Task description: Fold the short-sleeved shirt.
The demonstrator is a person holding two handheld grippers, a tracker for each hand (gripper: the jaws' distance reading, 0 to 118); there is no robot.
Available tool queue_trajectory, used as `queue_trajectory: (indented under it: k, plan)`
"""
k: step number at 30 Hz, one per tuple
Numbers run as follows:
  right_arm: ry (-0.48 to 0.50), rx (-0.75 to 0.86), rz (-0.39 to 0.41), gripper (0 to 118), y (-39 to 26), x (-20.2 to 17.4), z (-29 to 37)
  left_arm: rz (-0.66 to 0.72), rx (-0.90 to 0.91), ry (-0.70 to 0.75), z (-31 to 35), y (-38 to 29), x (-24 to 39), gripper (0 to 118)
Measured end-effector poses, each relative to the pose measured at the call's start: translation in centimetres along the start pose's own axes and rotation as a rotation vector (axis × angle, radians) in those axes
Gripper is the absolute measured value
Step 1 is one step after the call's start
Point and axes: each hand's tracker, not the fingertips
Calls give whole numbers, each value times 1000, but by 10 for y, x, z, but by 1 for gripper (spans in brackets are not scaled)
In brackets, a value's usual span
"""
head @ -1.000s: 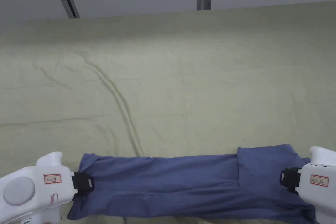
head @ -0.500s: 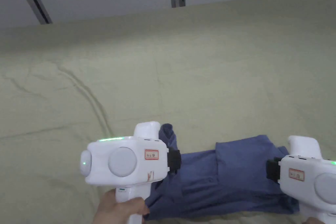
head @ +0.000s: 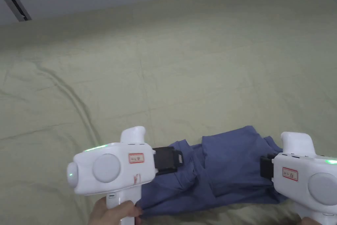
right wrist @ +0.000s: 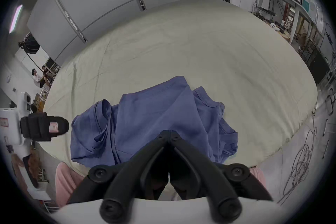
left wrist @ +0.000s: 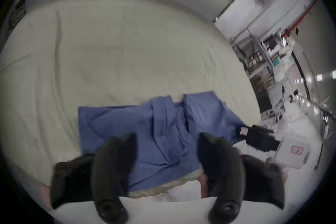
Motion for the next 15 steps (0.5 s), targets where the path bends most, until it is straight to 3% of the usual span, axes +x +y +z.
queue_trajectory:
  k: [1, 2, 4, 15]
  plan:
    - [-1, 1, 3, 0, -1, 0, 0, 25, 13, -9, 4, -1, -10, 23]
    - [-2, 1, 7, 0, -1, -1, -1, 29, 11, 16, 1, -2, -12, 16]
    - [-3, 1, 17, 0, -4, -3, -3, -1, 8, 79, -8, -8, -11, 16]
    - [3, -16, -12, 0, -10, 7, -5, -43, -151, 5, -84, -56, 34, 16]
